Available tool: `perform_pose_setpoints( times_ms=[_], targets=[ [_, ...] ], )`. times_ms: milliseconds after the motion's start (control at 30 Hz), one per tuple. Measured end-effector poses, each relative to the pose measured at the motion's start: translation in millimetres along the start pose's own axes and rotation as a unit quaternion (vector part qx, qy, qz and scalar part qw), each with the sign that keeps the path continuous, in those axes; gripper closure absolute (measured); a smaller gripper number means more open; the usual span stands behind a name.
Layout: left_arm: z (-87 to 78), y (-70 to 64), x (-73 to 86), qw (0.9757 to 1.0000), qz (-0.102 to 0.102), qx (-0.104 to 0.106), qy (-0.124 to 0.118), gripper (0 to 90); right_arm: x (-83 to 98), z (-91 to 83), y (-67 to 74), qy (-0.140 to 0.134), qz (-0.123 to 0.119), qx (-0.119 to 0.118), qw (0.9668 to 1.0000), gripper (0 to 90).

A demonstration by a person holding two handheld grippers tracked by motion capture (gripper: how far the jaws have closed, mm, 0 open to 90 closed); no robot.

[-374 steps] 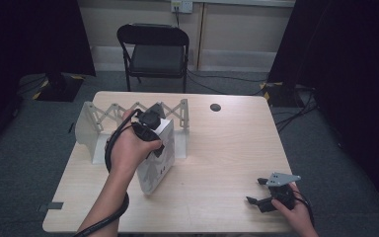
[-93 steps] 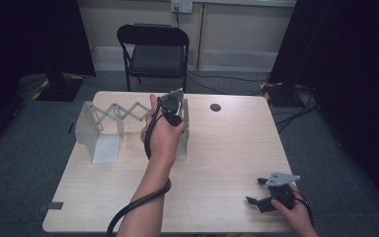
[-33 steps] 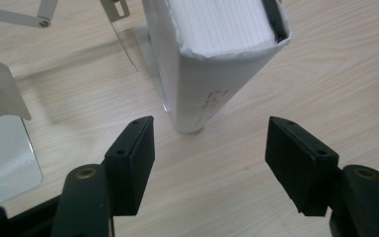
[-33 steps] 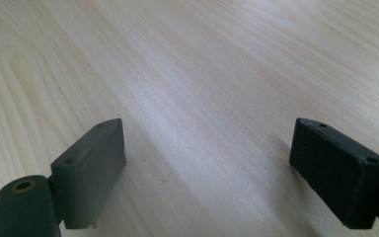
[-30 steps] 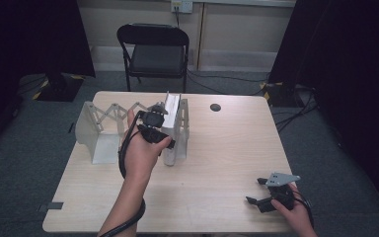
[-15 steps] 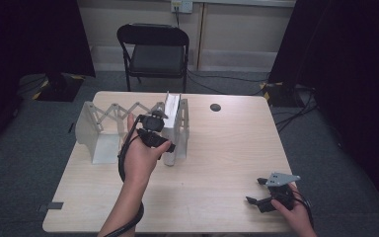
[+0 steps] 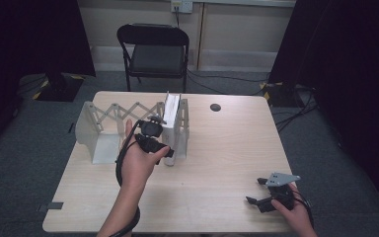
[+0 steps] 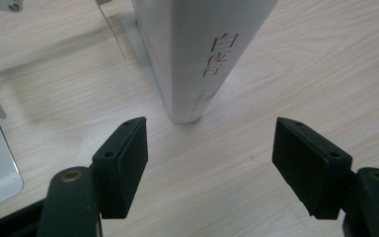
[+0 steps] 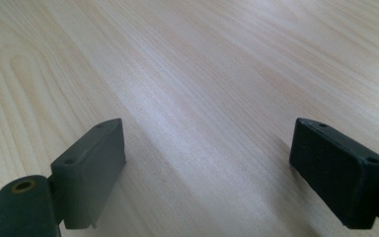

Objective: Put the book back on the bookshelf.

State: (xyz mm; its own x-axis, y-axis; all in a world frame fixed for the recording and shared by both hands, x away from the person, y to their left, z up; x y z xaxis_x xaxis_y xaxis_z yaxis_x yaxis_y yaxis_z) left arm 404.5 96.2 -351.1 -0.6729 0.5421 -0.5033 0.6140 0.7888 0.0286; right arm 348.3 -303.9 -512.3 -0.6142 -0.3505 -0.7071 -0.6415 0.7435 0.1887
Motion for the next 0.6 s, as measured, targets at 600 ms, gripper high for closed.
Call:
perform_pose_setpoints(
  times_ms=[600],
  targets=[
    [10.7,9.9,18.7,0.9998,-0.005,0.016,-0.01,26.1,0.0,0.0,0.1,0.001,0.001,0.0,1.0,13.4]
  ],
)
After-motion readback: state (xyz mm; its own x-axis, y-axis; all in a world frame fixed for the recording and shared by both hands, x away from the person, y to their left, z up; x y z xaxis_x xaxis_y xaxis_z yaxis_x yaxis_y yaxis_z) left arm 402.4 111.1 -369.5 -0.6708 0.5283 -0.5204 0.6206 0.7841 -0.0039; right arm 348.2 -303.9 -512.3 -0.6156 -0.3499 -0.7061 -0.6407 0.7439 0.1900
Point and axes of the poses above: each handheld gripper's, and its own axes: z roughly forward along the jaws, x roughly out of its underside, y roughly to its left, the point moved 2 cm from there along z, roughly forward along the jaws, and after that the axes turned 15 degrees about z, right-handed, at the moved point
